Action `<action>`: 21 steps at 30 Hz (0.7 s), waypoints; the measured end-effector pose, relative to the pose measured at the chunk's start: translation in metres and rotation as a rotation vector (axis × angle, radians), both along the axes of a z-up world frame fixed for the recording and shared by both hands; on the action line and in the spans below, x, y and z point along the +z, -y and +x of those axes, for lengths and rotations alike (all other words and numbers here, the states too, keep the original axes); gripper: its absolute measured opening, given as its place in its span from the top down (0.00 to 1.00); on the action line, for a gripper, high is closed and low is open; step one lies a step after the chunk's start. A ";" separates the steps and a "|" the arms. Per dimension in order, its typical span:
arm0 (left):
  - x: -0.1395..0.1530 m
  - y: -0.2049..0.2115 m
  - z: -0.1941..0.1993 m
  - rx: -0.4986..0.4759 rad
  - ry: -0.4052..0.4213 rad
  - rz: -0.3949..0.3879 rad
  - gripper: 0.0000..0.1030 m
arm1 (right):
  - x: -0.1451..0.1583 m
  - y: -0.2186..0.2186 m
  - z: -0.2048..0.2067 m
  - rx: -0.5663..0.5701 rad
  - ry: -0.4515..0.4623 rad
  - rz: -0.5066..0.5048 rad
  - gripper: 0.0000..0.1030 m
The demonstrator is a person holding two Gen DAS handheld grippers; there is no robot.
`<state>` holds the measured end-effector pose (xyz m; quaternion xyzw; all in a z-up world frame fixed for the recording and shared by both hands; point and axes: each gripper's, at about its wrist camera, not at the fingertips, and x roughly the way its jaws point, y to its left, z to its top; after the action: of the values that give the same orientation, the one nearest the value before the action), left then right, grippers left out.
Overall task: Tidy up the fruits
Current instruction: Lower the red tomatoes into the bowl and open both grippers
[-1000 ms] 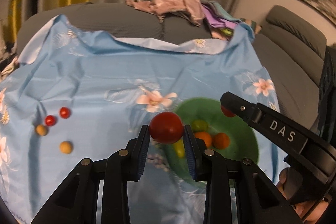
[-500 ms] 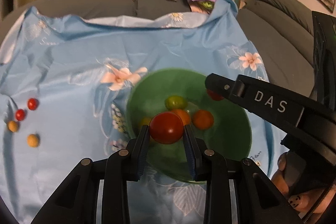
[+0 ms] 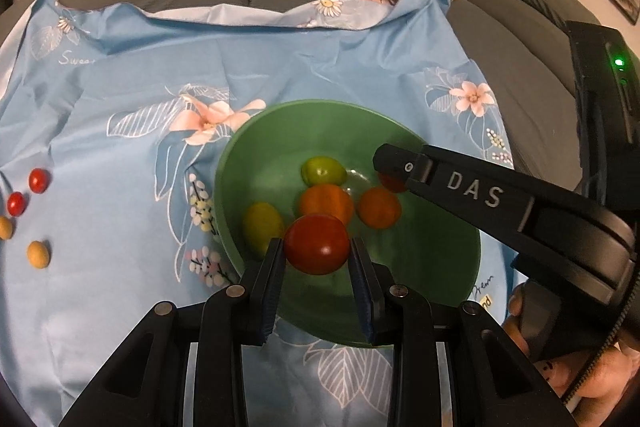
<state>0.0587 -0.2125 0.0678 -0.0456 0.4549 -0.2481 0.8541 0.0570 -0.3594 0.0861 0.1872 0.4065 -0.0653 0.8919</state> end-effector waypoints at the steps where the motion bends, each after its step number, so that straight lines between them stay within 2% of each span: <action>1: -0.001 0.001 0.000 -0.001 -0.002 0.000 0.69 | -0.002 0.001 0.000 -0.004 -0.007 -0.002 0.74; 21: -0.007 0.007 0.000 -0.017 0.002 0.020 0.69 | -0.016 0.005 0.007 -0.015 -0.081 -0.023 0.74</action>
<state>0.0591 -0.2197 0.0611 -0.0330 0.4566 -0.2510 0.8529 0.0636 -0.3648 0.0700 0.1772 0.4400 -0.0840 0.8763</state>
